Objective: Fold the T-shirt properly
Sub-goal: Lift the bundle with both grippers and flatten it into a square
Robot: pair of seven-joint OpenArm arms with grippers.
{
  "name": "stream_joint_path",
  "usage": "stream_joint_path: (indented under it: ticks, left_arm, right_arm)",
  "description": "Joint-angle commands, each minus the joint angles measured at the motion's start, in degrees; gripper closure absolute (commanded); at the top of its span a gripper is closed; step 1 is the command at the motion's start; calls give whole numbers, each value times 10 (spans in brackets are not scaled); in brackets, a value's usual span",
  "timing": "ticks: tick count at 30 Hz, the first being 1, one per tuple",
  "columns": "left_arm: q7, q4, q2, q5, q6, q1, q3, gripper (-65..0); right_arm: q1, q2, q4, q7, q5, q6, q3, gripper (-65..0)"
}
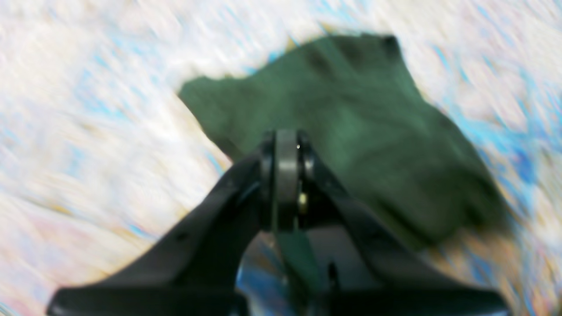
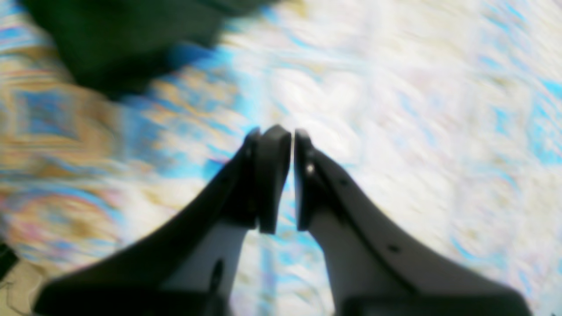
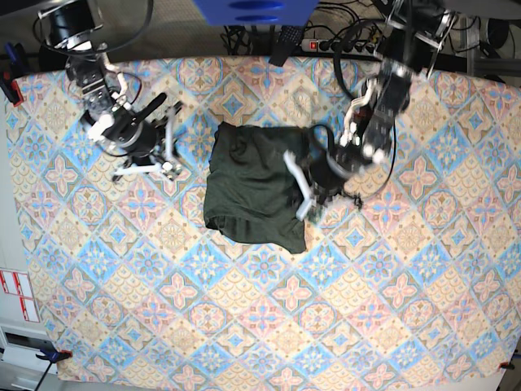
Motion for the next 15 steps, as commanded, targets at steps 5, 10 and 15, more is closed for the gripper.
stream_joint_path:
  ticks: [5,10,15]
  left_arm:
    - [-45,-5,4,-1,2,25,-5,0]
    - [-54,-53,2,0,2,27,-5,0]
    - [-54,-103,-7,0,2,39,-3,0]
  right_arm:
    - [58,-29,9,-7,4,-1,1,-55]
    - [88,-63,8,-34,5,-1,1,-55]
    - [100,-88,-20,-33,5,-1,0,-55]
